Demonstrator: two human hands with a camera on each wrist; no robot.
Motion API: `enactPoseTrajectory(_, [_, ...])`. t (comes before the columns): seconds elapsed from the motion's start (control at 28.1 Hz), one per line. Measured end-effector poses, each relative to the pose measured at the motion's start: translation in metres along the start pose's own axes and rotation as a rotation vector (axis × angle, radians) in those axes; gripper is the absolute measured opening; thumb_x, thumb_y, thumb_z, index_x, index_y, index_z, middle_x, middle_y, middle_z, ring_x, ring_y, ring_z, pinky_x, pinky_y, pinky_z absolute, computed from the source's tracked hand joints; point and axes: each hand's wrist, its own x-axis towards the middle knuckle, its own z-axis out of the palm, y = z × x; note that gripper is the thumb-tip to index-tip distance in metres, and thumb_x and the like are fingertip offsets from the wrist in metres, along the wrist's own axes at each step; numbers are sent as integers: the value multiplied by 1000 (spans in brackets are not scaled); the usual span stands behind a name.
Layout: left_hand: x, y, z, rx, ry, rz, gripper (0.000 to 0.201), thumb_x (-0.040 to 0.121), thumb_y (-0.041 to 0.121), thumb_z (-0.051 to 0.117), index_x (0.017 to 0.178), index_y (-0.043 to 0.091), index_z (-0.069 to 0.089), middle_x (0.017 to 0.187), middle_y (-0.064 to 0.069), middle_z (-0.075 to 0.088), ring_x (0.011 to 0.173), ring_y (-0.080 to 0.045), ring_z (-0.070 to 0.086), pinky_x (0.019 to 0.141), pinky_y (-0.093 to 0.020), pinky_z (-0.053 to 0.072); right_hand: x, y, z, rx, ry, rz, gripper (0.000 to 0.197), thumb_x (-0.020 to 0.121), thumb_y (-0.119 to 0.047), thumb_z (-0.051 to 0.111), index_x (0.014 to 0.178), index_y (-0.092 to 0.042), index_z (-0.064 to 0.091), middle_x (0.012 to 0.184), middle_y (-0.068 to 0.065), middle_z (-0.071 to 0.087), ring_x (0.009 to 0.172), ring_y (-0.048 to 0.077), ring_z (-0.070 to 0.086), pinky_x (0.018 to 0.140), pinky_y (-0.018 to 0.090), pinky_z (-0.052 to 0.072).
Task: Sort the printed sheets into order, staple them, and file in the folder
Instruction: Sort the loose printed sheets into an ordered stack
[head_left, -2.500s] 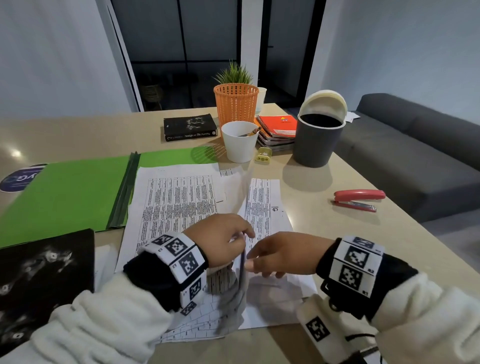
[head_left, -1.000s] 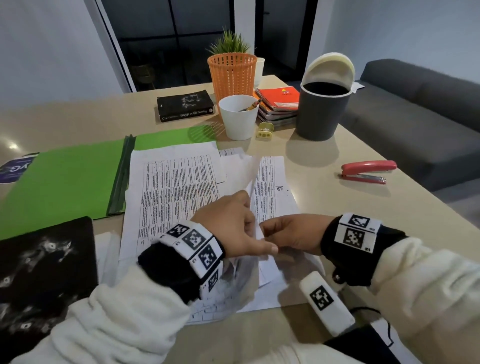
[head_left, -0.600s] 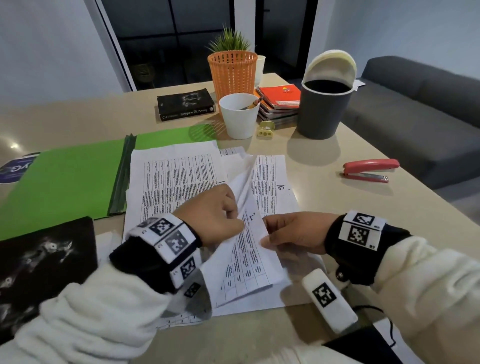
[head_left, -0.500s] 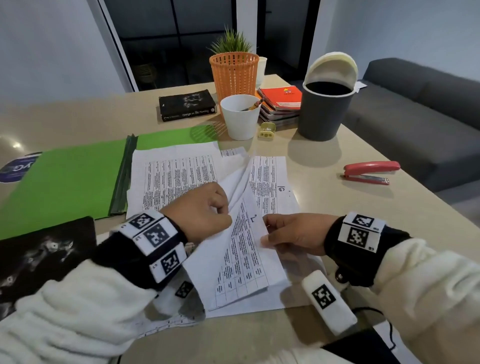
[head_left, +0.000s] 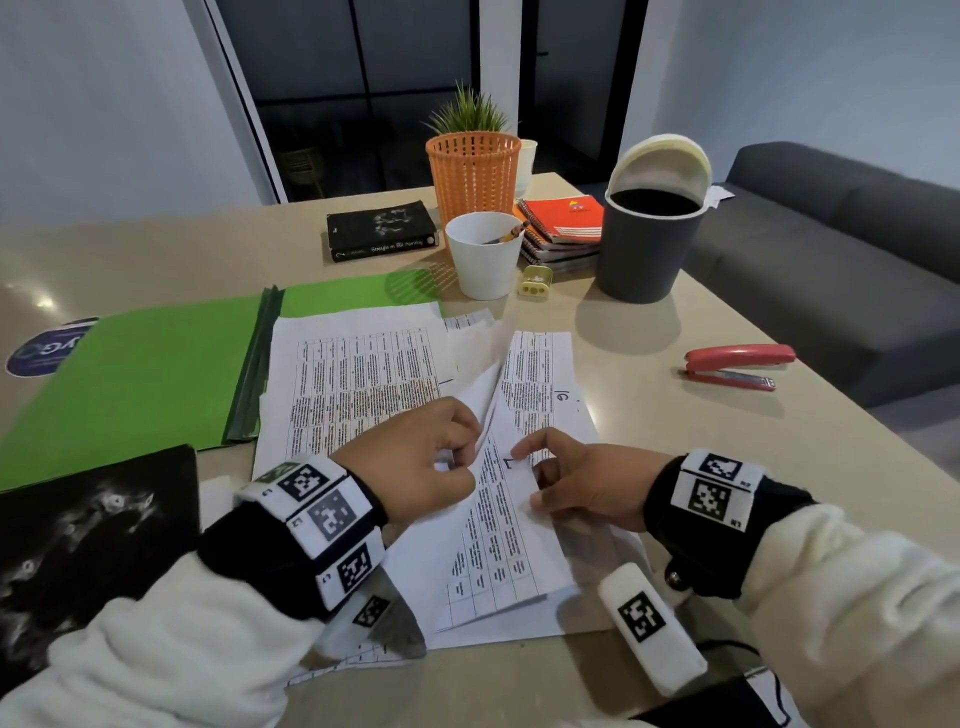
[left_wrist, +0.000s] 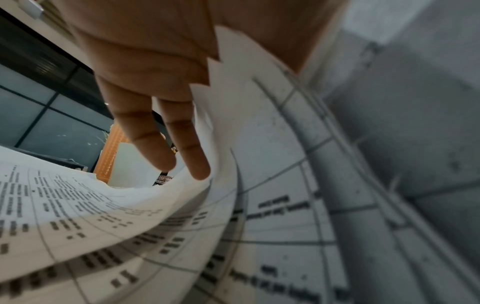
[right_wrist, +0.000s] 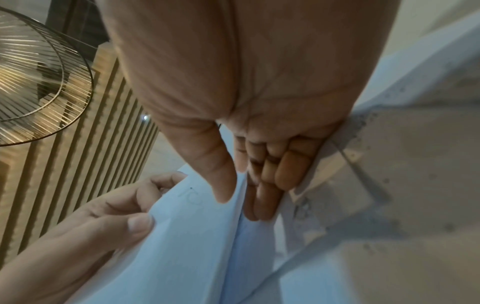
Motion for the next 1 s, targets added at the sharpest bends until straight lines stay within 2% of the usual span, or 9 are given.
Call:
enactPoseTrajectory(0.14, [0, 6, -2, 153, 29, 23, 17, 77, 28, 57, 63, 28, 47, 85, 11, 51, 82, -10, 53, 82, -29, 46, 5, -2, 5, -79, 97, 53, 64, 80, -6, 70, 129, -29, 36, 68, -2, 49, 54, 13, 50, 52, 26, 41])
enactPoseTrajectory(0.32, [-5, 11, -24, 209, 131, -40, 17, 78, 19, 61, 65, 15, 51, 71, 5, 50, 68, -12, 48, 68, -26, 42, 15, -7, 6, -154, 239, 101, 100, 51, -25, 76, 141, -31, 33, 97, 5, 61, 95, 30, 62, 90, 43, 51])
enactPoseTrajectory(0.39, [-8, 11, -34, 206, 151, -62, 17, 78, 19, 61, 65, 13, 52, 70, 4, 51, 66, -13, 47, 63, -25, 41, 14, -10, 5, -67, 218, 101, 74, 63, -14, 76, 131, -25, 47, 103, 11, 64, 83, 24, 61, 78, 37, 52])
enactPoseTrajectory(0.46, [-10, 10, -42, 212, 167, -77, 16, 78, 18, 61, 68, 8, 55, 70, 1, 52, 63, -13, 45, 60, -24, 38, 9, -15, 3, -87, 183, 69, 34, 78, -5, 68, 110, -15, 60, 90, 11, 63, 59, 13, 56, 58, 27, 46])
enactPoseTrajectory(0.53, [-11, 10, -45, 216, 171, -89, 16, 79, 18, 61, 71, 5, 56, 72, -3, 53, 63, -13, 44, 58, -24, 36, 6, -20, -3, -77, 197, 34, 16, 84, 0, 60, 96, -9, 65, 84, 12, 57, 58, 13, 50, 54, 25, 39])
enactPoseTrajectory(0.68, [-12, 9, -41, 182, 170, -98, 14, 78, 17, 61, 72, 6, 57, 73, -2, 55, 63, -12, 45, 61, -23, 39, -4, -36, -21, -102, 361, 18, 24, 82, 3, 54, 74, -15, 68, 78, 11, 65, 74, 26, 59, 74, 44, 52])
enactPoseTrajectory(0.78, [-11, 14, -34, 157, 165, -80, 11, 78, 16, 62, 74, 7, 59, 74, 2, 54, 66, -12, 48, 66, -25, 43, -26, -54, -42, -342, 613, 8, 27, 85, -5, 49, 78, -25, 66, 79, -3, 66, 75, 17, 60, 69, 28, 51])
enactPoseTrajectory(0.89, [-8, 21, -25, 172, 136, -49, 12, 79, 17, 61, 77, 5, 61, 80, -4, 59, 71, -17, 52, 68, -27, 45, -45, -55, -69, -477, 846, -31, 23, 90, -10, 47, 84, -25, 65, 93, 2, 65, 83, 19, 56, 73, 25, 41])
enactPoseTrajectory(1.0, [-2, 25, -18, 194, 99, -8, 14, 78, 19, 59, 75, 5, 59, 82, -7, 61, 77, -22, 56, 70, -30, 45, -54, -47, -78, -522, 843, 59, 20, 93, -14, 46, 87, -23, 63, 98, 4, 65, 86, 19, 55, 79, 25, 41])
